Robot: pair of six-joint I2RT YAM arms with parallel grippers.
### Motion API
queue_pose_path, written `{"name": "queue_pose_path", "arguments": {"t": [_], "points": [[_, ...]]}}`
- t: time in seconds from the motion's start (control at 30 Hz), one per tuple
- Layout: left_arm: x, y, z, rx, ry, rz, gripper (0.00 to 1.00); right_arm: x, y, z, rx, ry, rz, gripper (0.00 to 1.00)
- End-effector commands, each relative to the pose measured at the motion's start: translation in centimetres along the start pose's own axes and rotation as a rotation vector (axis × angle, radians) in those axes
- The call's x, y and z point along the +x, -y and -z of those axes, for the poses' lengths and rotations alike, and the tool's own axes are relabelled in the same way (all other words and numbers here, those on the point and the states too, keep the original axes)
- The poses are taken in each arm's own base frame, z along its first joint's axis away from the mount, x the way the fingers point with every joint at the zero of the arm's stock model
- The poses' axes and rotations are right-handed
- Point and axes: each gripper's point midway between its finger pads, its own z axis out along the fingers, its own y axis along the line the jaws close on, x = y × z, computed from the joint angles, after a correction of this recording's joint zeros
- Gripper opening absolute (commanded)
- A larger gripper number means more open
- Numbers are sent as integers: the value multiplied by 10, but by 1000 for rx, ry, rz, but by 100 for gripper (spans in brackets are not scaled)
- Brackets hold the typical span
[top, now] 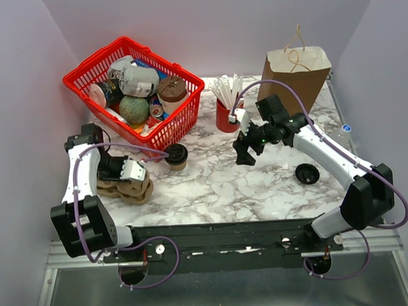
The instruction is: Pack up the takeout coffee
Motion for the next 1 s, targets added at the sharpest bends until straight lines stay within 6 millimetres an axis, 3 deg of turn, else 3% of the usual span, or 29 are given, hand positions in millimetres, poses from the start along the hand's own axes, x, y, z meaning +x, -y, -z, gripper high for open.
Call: {"name": "queue_pose_path", "arguments": {"t": [0.0,0.17,0.37,0.53,0.63,0.77,0.97], "points": [[-17,-27,26,-68,75,-219,25,-8,2,-1,-16,26,8,95],[-34,-14,40,-94,101,-236,25,-12,5,1,-3,32,10,95],[-92,0,52,-202,239,-284,24,-35,17,18,55,83,-33,94],[-133,12,55,-256,347,-304,23,-91,49,75,175,240,-50,94],[-157,21,52,-225,414,-304,24,-119,66,108,238,319,-58,94],[-196,36,49,-156,546,-317,24,-138,81,131,308,368,-55,94],[-237,49,18,-29,634,-321,23,-141,93,132,328,371,-73,94]]}}
